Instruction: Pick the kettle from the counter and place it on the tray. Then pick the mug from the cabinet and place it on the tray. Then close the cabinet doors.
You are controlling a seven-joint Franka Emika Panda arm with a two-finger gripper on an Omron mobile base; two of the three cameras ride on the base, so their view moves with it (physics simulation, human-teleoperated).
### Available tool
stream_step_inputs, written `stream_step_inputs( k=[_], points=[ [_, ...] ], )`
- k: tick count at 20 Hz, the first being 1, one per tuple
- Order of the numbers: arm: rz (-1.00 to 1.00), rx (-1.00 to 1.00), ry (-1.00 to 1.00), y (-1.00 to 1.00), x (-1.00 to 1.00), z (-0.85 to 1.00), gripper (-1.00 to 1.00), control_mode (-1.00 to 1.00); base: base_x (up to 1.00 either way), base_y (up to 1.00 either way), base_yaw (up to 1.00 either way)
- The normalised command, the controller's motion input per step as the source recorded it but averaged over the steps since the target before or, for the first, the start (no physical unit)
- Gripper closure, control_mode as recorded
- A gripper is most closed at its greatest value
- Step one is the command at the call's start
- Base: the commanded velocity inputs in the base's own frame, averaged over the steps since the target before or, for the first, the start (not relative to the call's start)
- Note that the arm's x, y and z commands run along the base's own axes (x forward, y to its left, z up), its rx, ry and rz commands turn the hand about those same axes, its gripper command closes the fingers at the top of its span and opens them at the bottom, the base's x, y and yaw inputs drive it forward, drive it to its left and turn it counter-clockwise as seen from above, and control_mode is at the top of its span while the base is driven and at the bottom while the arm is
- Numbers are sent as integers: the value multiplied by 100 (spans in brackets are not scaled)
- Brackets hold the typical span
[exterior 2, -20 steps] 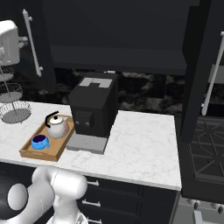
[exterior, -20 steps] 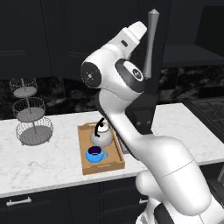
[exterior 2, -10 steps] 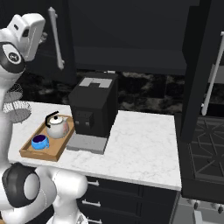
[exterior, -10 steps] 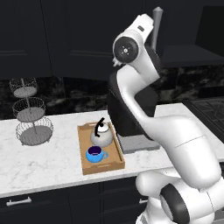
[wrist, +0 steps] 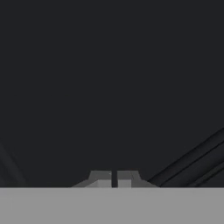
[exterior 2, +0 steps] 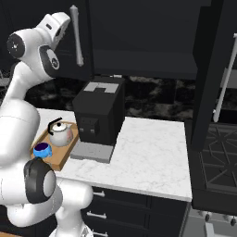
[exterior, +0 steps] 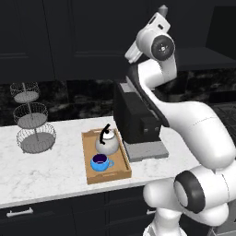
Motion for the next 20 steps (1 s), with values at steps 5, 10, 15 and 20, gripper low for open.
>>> stream_step_inputs(
  k=[5, 10, 15, 20],
  points=[
    [16, 9, 0, -2, 97, -21, 100, -100, 0, 0, 0],
    [12, 8, 4, 0, 100, -32, 100, -100, 0, 0, 0],
    [7, 7, 9, 0, 63, -17, 100, -100, 0, 0, 0],
    [1, 0, 1, 0, -16, -5, 100, -100, 0, 0, 0]
  ],
)
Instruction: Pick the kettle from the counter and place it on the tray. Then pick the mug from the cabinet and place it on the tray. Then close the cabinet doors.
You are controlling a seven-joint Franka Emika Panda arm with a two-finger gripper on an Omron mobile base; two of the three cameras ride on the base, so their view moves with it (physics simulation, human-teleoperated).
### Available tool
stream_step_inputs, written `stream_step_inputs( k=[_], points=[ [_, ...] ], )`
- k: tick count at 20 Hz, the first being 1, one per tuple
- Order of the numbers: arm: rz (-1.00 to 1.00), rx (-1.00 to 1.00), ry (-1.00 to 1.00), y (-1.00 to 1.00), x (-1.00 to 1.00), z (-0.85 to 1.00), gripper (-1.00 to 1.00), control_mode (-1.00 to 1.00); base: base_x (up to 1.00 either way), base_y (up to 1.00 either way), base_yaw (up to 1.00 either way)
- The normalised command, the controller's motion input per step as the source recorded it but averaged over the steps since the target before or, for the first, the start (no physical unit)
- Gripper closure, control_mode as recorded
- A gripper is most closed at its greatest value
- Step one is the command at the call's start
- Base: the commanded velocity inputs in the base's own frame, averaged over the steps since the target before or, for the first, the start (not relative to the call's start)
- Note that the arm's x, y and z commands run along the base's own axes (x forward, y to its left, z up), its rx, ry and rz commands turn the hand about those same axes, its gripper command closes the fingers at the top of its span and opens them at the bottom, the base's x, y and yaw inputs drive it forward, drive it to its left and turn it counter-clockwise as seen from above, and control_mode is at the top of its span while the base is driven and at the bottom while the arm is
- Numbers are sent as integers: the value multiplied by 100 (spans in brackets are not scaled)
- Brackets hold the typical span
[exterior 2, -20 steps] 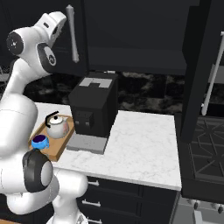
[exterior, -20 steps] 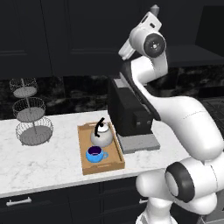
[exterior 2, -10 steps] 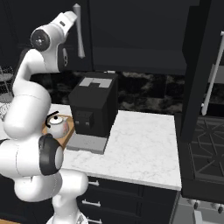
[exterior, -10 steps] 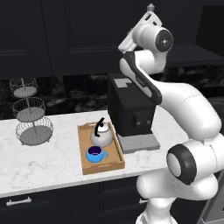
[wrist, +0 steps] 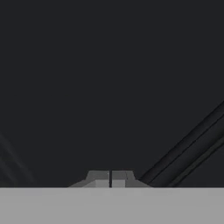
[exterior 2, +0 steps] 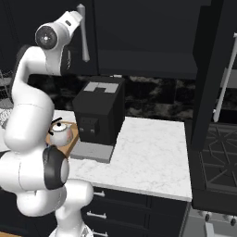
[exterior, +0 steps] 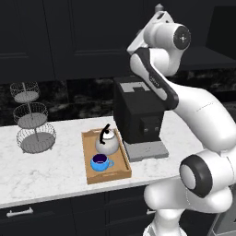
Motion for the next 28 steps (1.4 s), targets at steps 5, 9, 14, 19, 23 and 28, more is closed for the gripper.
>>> stream_step_inputs(
  k=[5, 9, 14, 19, 23, 28],
  points=[
    [0, 0, -9, 0, -77, 3, 100, -100, 0, 0, 0],
    [-2, 0, -4, 0, -100, 12, 100, -100, 0, 0, 0],
    [-7, 7, 9, -18, -100, 22, 100, -100, 0, 0, 0],
    [-10, 13, 22, -23, -100, 6, 100, -100, 0, 0, 0],
    [-4, 20, 28, -30, -89, -13, 100, -100, 0, 0, 0],
    [-2, 35, 8, -52, -9, -20, 100, -100, 0, 0, 0]
  ],
)
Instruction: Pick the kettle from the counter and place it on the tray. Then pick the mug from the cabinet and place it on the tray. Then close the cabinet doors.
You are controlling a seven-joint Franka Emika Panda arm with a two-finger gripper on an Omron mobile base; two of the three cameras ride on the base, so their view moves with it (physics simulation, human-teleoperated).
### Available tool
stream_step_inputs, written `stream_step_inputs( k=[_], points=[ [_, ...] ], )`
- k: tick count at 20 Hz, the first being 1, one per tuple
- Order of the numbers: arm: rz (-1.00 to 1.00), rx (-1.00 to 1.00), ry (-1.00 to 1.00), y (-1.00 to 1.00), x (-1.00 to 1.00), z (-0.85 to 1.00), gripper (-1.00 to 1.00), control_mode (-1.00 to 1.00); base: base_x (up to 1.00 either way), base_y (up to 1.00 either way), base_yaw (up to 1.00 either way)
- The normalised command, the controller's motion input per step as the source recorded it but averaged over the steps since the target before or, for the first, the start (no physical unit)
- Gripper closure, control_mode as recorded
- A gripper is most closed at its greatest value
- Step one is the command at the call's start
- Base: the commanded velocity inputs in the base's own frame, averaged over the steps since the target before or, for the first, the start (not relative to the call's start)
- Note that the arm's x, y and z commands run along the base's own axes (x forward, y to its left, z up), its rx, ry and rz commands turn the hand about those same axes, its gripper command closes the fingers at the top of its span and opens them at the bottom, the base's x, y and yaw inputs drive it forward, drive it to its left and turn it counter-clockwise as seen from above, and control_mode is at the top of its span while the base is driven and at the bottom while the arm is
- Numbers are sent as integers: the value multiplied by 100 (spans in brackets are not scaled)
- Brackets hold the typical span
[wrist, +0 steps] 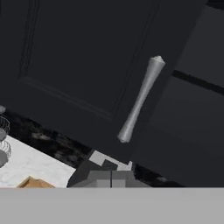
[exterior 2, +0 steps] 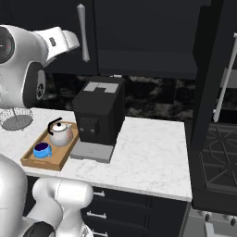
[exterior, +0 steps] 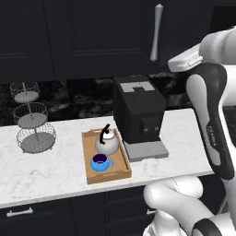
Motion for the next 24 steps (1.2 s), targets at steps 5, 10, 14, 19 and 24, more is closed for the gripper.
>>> stream_step_inputs(
  k=[5, 10, 14, 19, 24],
  points=[
    [-18, 60, 0, -61, -15, -73, 100, -100, 0, 0, 0],
    [-32, 78, 0, -56, -26, -76, 100, -100, 0, 0, 0],
    [-22, 81, 0, -75, -17, -56, 100, -100, 0, 0, 0],
    [-9, 62, -9, -69, -2, -38, 100, -100, 0, 0, 0],
    [-2, 37, -16, -49, 0, -54, 100, -100, 0, 0, 0]
  ],
)
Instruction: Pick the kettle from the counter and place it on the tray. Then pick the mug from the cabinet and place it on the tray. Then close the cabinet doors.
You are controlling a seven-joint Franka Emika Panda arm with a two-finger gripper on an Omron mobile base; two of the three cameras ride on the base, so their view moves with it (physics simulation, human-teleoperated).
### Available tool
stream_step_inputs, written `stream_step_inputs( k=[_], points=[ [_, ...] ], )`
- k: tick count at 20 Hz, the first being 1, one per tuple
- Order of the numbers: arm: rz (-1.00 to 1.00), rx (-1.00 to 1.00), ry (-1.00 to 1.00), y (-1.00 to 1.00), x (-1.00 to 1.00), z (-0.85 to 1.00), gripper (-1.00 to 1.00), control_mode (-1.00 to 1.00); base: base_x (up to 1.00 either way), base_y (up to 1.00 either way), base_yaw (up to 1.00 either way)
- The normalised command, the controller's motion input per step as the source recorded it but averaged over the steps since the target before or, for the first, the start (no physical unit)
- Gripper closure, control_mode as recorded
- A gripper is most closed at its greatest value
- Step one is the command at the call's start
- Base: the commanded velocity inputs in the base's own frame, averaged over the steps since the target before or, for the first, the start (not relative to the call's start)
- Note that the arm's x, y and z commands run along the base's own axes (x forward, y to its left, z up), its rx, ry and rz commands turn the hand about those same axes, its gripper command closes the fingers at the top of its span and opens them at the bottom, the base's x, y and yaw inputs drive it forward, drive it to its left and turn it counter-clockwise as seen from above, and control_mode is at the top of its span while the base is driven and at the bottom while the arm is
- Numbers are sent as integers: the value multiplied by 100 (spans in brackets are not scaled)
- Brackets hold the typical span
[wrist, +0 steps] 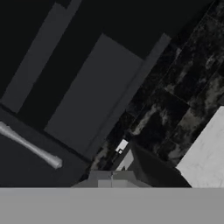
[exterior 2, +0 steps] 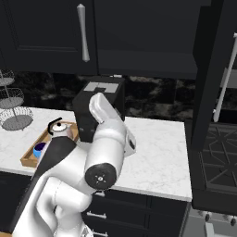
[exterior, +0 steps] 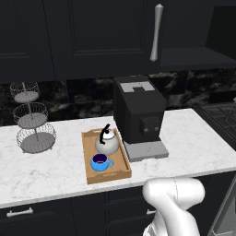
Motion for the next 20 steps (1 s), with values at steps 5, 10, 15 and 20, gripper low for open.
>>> stream_step_inputs(
  k=[5, 10, 15, 20],
  points=[
    [0, 35, -10, -48, 1, -40, 100, -100, 0, 0, 0],
    [0, 40, -18, -76, -1, -13, 100, -100, 0, 0, 0],
    [0, 26, -4, -68, -4, -15, 100, -100, 0, 0, 0],
    [0, 21, 0, -49, 0, -35, 100, -100, 0, 0, 0]
  ],
)
